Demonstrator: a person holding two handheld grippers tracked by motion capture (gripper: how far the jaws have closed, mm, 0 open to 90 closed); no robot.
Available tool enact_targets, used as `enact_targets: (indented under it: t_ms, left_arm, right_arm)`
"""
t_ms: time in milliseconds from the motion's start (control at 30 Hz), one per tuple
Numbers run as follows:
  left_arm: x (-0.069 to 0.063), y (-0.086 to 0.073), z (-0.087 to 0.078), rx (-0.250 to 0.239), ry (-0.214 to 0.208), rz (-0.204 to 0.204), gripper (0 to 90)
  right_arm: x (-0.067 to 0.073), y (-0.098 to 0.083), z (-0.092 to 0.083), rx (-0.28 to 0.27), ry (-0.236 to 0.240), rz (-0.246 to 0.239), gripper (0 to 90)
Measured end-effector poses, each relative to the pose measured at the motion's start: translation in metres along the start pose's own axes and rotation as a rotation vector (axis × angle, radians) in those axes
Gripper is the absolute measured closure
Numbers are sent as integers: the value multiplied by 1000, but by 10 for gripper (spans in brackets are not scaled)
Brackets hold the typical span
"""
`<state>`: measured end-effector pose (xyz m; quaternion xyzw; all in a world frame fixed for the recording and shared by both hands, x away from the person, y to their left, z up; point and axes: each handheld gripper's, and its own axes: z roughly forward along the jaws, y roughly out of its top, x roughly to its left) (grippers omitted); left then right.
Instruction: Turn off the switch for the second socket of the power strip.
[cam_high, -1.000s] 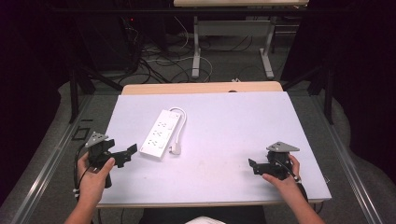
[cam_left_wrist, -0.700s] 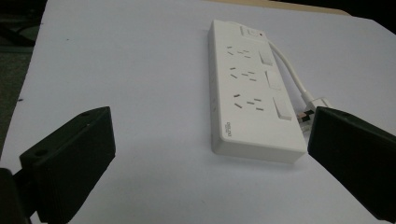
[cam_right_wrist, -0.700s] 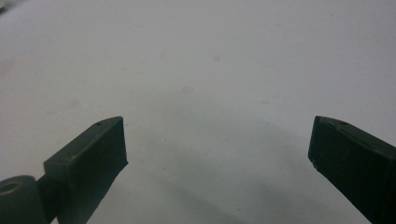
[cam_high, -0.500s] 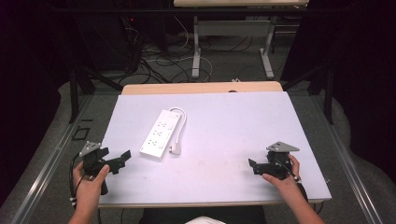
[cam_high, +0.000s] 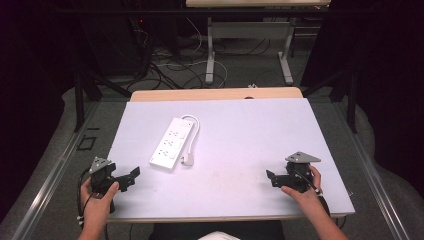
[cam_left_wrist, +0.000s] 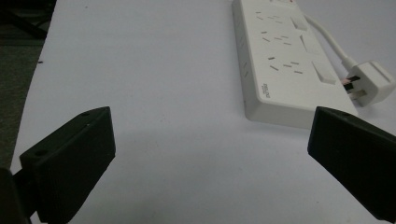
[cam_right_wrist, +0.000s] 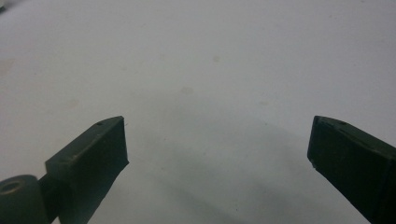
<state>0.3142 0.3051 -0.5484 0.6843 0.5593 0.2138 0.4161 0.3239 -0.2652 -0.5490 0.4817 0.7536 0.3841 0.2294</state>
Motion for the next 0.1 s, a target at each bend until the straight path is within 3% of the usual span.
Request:
enact_targets:
  t_ms: [100]
  left_arm:
    - [0, 0, 1, 0, 2, 11, 7]
  right_arm:
    - [-1, 0, 0, -4, 3, -3, 45]
